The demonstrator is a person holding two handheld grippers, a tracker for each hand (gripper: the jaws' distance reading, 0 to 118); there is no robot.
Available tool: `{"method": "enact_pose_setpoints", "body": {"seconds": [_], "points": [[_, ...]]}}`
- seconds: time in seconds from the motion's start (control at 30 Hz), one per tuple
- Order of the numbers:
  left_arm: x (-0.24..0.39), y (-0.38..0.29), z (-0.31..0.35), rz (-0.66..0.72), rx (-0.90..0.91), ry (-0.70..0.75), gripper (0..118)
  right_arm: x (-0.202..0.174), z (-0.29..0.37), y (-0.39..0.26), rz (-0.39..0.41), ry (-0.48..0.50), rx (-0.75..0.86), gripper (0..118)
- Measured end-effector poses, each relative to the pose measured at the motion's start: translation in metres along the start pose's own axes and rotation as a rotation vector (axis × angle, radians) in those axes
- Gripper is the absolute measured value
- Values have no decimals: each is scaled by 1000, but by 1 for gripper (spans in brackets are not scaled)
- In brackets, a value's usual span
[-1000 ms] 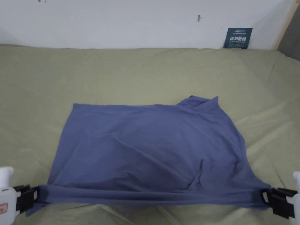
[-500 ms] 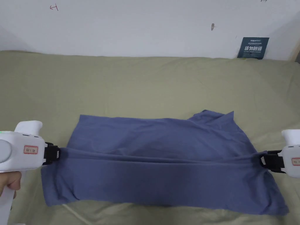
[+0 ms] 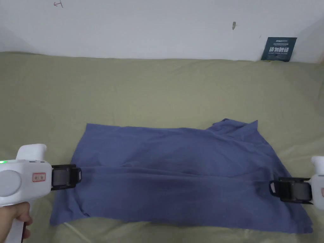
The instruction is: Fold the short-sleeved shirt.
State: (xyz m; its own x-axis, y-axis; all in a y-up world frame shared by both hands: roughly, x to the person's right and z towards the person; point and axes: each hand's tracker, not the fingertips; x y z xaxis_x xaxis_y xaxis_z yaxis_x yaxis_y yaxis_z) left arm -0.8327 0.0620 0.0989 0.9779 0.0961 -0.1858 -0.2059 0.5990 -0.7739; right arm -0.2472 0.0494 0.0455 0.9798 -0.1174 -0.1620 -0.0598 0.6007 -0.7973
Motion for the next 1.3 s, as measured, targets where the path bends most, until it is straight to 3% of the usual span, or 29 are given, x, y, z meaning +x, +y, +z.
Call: {"method": "enact_pose_setpoints", "body": {"seconds": [0.03, 0.07, 0.1, 0.13, 0.23, 0.4, 0.43, 0.47, 0.6, 0.77, 0.8, 0.83, 0.9, 0.93, 0.97, 1.0, 1.07, 1.1, 1.13, 1.17, 1.2, 1.23, 1.3], "points": [[0, -6, 8, -5, 25, 13, 86, -1, 6, -8, -2, -6, 10, 92], [1, -12, 15, -18, 42, 30, 55, -2, 16, -17, 0, -20, 65, 54], [-2, -23, 14, -45, 34, 37, 15, -4, 22, -24, -2, -42, 81, 7], [-3, -30, 13, -66, 15, 42, 0, -5, 24, -30, -15, -60, 87, 1], [-4, -50, 19, -22, -38, -3, 0, -5, 32, -48, -42, -35, 90, 1], [2, -59, 13, -17, -55, 5, 0, -6, 34, -66, -7, -49, 63, 1], [2, -58, 11, -14, -69, 14, 21, -4, 34, -65, -13, -53, 62, 1], [3, -56, 8, -14, -79, 23, 62, -2, 34, -67, -18, -51, 61, 1], [1, -61, -6, 32, -88, 49, 118, 4, 30, -72, -21, -64, 44, 1], [3, -52, -42, 26, -175, 76, 111, 13, 22, -75, -54, -64, 19, 1], [5, -52, -43, 15, -180, 92, 104, 14, 21, -77, -52, -71, 14, 1], [7, -51, -41, -1, -167, 99, 80, 17, 20, -76, -49, -79, 11, 1], [8, -50, -36, -33, -131, 70, 44, 21, 20, -76, -47, -83, 8, 1], [10, -50, -34, -56, -113, 32, 12, 22, 20, -77, -52, -88, 8, 1], [14, -50, -35, -66, -116, 40, 4, 25, 21, -76, -56, -88, 8, 1], [17, -50, -36, -66, -116, 42, 4, 26, 20, -75, -60, -87, 9, 1], [18, -47, -38, -94, -129, 50, 4, 28, 19, -74, -68, -87, 9, 8], [17, -48, -37, -88, -125, 48, 4, 37, 18, -72, -75, -82, 10, 32], [16, -48, -37, -84, -126, 45, 4, 39, 18, -71, -94, -80, 20, 84], [15, -48, -36, -72, -122, 37, 4, 41, 17, -69, -119, -66, 15, 110], [14, -48, -34, -62, -122, 32, 4, 43, 14, -68, -130, -38, 14, 118], [15, -48, -33, -58, -124, 28, 4, 43, 13, -67, -145, 2, 15, 118], [14, -47, -34, -58, -136, 21, 4, 43, 4, -60, -139, -13, 1, 118]]}}
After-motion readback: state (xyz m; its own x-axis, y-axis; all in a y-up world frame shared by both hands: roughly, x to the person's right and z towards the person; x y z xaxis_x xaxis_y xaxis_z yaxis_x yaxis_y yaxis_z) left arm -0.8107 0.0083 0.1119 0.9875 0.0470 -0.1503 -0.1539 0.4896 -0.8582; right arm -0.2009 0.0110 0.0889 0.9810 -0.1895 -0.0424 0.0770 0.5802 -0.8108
